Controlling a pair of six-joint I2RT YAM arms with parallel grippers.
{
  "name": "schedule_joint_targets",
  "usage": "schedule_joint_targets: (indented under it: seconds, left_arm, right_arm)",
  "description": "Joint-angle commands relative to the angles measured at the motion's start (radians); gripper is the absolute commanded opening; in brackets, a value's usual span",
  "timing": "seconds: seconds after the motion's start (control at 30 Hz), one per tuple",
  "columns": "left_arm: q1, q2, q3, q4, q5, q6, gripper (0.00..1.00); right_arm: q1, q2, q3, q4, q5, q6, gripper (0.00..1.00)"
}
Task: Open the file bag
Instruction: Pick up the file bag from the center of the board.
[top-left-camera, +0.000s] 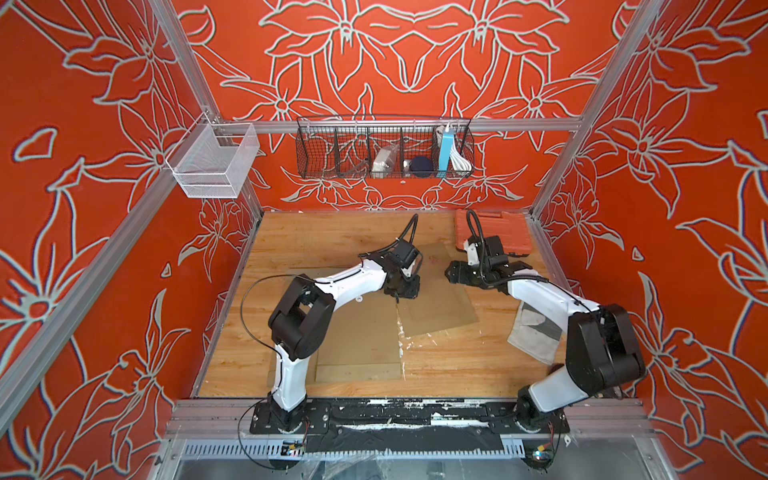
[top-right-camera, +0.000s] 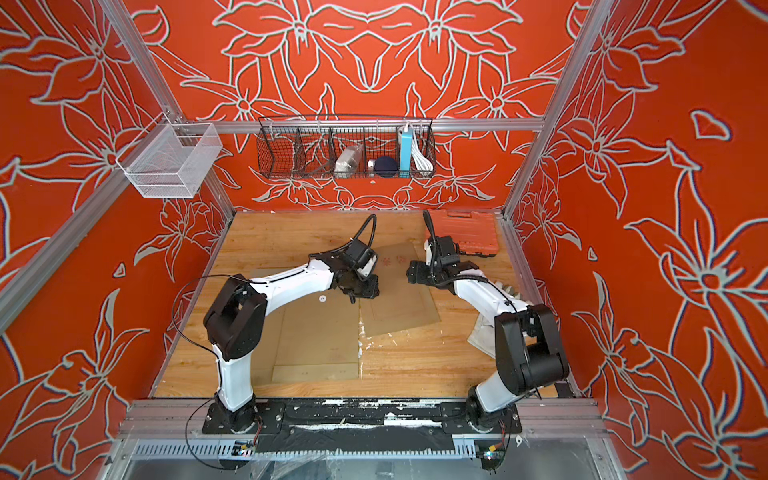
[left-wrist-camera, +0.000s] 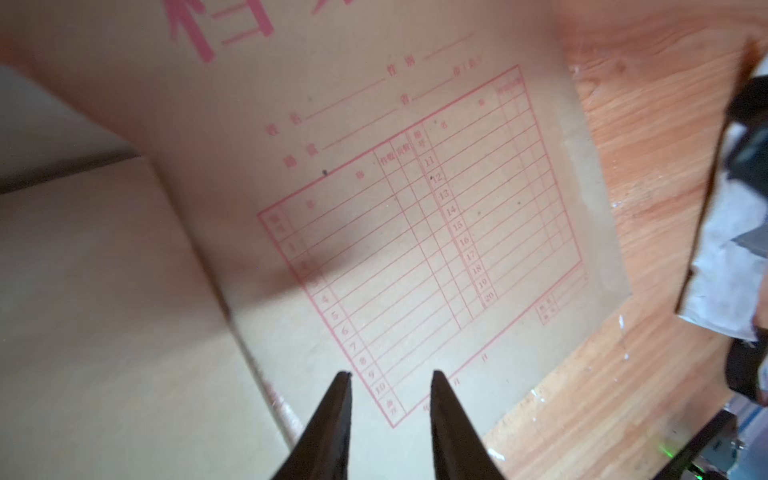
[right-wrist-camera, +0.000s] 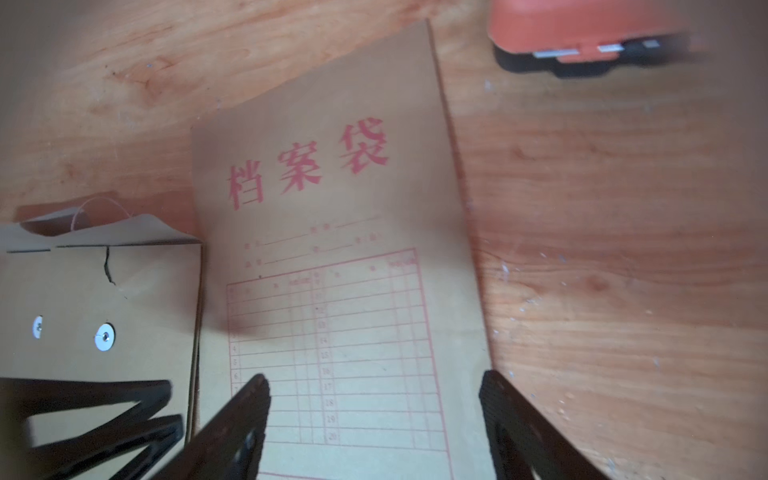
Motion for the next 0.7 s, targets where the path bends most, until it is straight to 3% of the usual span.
schedule_joint_targets:
  seconds: [0.0,0.27,0.67]
  left_arm:
    - [-0.001,0.050,0.063,-0.092,-0.030,0.023,0.34]
    - [-0.001,0.138,0.139,-0.145,-0.057,0.025,0.33]
    - [-0.001,0.187,0.142,-0.166,-0.081,0.036,0.33]
  right_arm:
    - [-0.056,0.008,-0.003,-0.046,-0.104,0.008,0.81]
    - [-0.152,0.079,0.008,-0.061,-0.223,-0.008,0.81]
    - [-0.204,0.223,0.067,-0.033,-0.346,0.011,0.79]
